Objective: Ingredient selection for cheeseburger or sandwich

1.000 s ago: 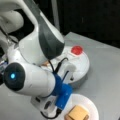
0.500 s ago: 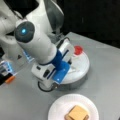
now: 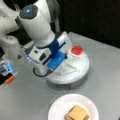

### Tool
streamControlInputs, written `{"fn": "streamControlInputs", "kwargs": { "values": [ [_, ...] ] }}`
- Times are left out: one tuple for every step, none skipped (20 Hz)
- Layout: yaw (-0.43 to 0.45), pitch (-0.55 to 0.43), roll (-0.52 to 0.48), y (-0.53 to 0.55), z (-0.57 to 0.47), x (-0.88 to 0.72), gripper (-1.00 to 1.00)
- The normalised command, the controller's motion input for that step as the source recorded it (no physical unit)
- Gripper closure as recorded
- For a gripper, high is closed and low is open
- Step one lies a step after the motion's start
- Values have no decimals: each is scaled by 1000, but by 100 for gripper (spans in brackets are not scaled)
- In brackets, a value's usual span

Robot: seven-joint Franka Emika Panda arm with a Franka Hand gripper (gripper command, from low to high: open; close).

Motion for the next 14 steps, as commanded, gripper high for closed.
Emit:
{"fn": "streamControlInputs", "kwargs": {
  "values": [
    [85,-34,-207,346,33,-268,-100],
    [97,-33,-205,328,9,-307,-100],
    [99,-30,-197,300,-21,-336,-100],
    [102,-29,-194,267,-46,-362,-100],
    [111,-27,-196,237,-73,-379,-100],
    [109,-30,-195,206,-98,-386,-100],
    [96,-32,-187,166,-113,-365,-100],
    [101,-33,-189,147,-130,-362,-100],
    [102,-30,-191,131,-140,-361,-100],
    [94,-30,-183,102,-138,-321,-100],
    [86,-1,-196,112,-143,-331,-100],
    [73,13,-199,120,-140,-319,-100],
    [66,14,-194,117,-123,-279,-100],
    [60,9,-187,118,-109,-257,-100]
  ]
}}
